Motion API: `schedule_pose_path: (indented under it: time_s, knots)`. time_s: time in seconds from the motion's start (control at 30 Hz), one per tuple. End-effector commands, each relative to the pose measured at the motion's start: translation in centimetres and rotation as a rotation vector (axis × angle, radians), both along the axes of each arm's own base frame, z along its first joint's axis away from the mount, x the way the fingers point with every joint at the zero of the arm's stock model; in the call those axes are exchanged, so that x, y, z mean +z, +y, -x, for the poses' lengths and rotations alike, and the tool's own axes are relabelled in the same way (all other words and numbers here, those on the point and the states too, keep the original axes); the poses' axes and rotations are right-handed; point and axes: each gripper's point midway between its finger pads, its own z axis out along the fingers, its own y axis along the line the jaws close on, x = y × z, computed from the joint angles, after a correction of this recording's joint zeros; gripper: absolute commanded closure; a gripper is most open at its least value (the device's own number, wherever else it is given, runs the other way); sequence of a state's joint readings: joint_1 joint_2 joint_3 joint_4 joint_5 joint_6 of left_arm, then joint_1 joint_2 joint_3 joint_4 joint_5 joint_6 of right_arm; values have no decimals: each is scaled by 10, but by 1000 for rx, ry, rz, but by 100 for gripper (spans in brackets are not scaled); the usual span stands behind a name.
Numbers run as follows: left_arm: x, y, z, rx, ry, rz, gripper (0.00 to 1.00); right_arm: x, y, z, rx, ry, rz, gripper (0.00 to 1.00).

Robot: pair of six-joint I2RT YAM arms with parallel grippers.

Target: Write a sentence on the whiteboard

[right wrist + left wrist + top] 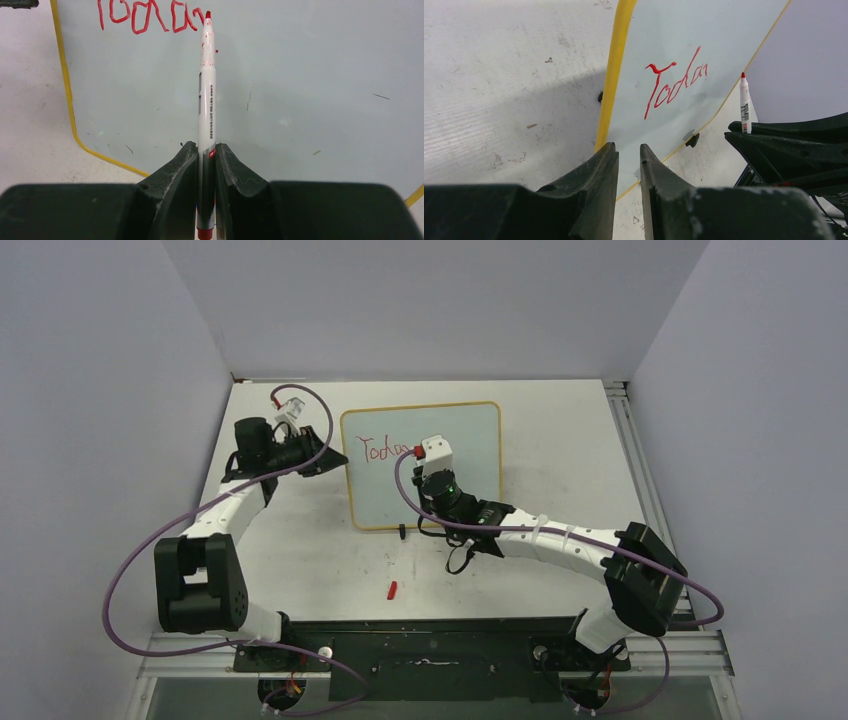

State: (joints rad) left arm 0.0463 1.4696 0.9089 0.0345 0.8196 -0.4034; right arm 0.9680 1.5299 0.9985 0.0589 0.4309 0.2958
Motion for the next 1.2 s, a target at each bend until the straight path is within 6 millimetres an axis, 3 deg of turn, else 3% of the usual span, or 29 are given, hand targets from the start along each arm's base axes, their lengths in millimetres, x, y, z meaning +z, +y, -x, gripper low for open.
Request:
schedule_pose_path:
  time_s: [0.0, 0.3, 0.57, 1.17]
  knots:
    - [22, 3, -2, -8, -83, -1, 75, 29, 4, -12, -12, -56, -61, 95]
    - [10, 7, -6, 10, -43, 5, 57, 26, 5, -15, -9, -44, -69, 95]
    - [-4, 6, -9, 8, 4, 15, 56, 24, 5, -16, -1, -38, -73, 95]
    - [-6, -8, -4, -39, 10, 13, 55, 10, 6, -23, -12, 14, -54, 95]
